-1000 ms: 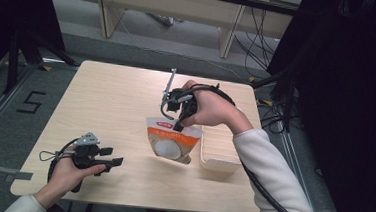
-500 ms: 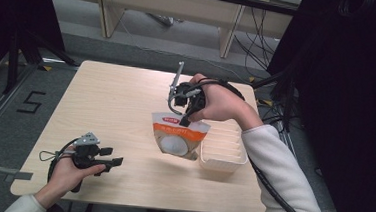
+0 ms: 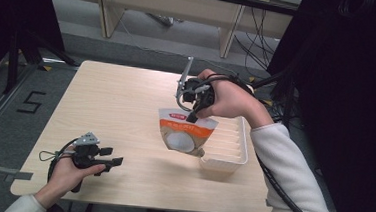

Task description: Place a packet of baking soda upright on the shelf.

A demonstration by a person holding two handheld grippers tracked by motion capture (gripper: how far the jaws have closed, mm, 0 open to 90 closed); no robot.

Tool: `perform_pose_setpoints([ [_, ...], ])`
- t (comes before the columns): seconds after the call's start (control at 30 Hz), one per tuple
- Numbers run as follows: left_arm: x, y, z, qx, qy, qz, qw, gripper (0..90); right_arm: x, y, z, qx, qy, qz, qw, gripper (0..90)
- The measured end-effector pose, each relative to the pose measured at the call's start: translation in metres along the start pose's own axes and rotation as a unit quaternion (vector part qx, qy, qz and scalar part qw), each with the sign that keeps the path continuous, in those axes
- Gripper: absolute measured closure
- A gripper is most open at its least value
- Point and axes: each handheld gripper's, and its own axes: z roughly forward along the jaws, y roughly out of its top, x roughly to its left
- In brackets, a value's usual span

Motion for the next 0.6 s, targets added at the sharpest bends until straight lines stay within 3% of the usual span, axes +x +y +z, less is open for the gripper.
perform_pose_setpoints([
  [0.07,0.0,0.0,0.0,0.0,0.001,0.002,1.0,35.4,-0.001,-0.003,-0.002,0.003,0.001,-0.001,1.0,90.0],
  [0.1,0.0,0.0,0.0,0.0,0.001,0.001,1.0,35.4,0.0,-0.005,-0.003,0.005,0.001,0.01,0.9999,90.0],
  [0.27,0.0,0.0,0.0,-0.001,-0.001,-0.001,1.0,35.3,-0.003,-0.011,-0.005,-0.001,-0.001,0.003,1.0,90.0],
  [0.37,0.0,0.0,0.0,-0.001,-0.001,-0.001,1.0,35.3,-0.002,-0.017,-0.007,0.002,-0.002,0.023,0.9997,90.0],
  [0.43,0.0,0.0,0.0,-0.001,-0.001,-0.001,1.0,35.3,-0.004,-0.019,-0.007,-0.001,0.0,0.01,1.0,90.0],
  [0.5,0.0,0.0,0.0,-0.001,-0.001,-0.002,1.0,35.3,-0.004,-0.023,-0.008,0.003,-0.004,0.025,0.9997,90.0],
  [0.6,0.0,0.0,0.0,-0.002,0.0,-0.002,1.0,35.3,-0.005,-0.028,-0.009,0.005,-0.005,0.028,0.9996,90.0],
])
